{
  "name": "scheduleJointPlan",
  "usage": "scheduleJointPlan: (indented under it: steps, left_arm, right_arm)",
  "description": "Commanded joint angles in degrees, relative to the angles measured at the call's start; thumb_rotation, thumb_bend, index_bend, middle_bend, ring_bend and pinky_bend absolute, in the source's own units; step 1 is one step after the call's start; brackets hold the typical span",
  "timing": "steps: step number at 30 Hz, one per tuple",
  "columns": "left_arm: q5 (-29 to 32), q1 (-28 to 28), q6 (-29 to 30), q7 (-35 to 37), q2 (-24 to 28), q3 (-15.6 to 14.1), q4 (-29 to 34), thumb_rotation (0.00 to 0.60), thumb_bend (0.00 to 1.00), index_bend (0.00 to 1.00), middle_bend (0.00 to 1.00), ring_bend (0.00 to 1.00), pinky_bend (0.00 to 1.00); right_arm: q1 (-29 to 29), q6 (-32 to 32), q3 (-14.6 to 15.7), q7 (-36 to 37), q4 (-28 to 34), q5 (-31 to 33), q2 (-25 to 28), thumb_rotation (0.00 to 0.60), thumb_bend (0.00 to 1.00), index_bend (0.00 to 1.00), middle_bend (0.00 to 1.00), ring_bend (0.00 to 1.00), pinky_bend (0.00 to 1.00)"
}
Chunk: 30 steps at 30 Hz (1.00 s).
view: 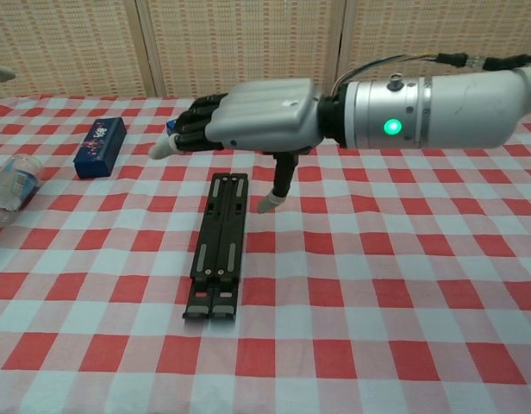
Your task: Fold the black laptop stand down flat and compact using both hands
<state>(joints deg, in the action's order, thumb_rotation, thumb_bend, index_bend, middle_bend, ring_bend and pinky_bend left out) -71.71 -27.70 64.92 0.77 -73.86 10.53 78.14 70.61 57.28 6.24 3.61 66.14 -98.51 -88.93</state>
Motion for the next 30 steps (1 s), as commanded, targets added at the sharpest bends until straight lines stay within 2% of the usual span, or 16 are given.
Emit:
scheduleJointPlan:
  steps: [1, 6, 10, 17, 24, 30]
  left_arm:
    - [1.1, 0.72, 1.56, -1.56, 0.38, 0.66, 1.21, 0.6, 0.26, 0.0, 0.0, 0.0, 0.18]
    - [2.3, 1.68, 1.49, -3.96, 2.22, 0.11, 3.4, 0.6, 0.26, 0.0, 0.0, 0.0, 0.18]
    - [2.25, 3.04, 2.82, -5.72, 3.54, -0.75, 5.05, 0.6, 0.26, 0.0, 0.0, 0.0, 0.18]
    - [-0.44, 6.19, 7.16, -5.1, 5.39, -2.3, 7.37, 0.6, 0.26, 0.0, 0.0, 0.0, 0.18]
    - [-3.1, 10.09, 12.16, -5.12, 7.06, -4.27, 10.31, 0.6, 0.26, 0.0, 0.0, 0.0, 0.18]
    - [-4.25, 12.91, 14.09, -5.91, 8.95, -6.18, 13.59, 0.6, 0.26, 0.0, 0.0, 0.0, 0.18]
  right_arm:
    - [-9.01, 6.18, -4.28, -11.78, 13.82, 8.72, 9.04, 0.6, 0.18, 0.01, 0.17, 0.01, 0.09]
    - [-18.32, 13.18, -4.17, -20.73, 25.49, 14.85, 15.9, 0.6, 0.19, 0.08, 0.22, 0.06, 0.18]
    - [-25.7, 19.0, -2.67, -23.29, 30.65, 17.53, 19.65, 0.6, 0.19, 0.11, 0.25, 0.1, 0.22]
    - [-37.45, 26.4, 0.2, -19.67, 31.98, 19.43, 23.28, 0.6, 0.19, 0.13, 0.26, 0.1, 0.22]
    - [-46.18, 30.81, 1.93, -15.14, 32.65, 19.57, 26.11, 0.6, 0.18, 0.13, 0.25, 0.1, 0.21]
    - [-52.79, 33.79, 3.38, -13.42, 32.79, 18.75, 27.45, 0.6, 0.18, 0.13, 0.24, 0.1, 0.2]
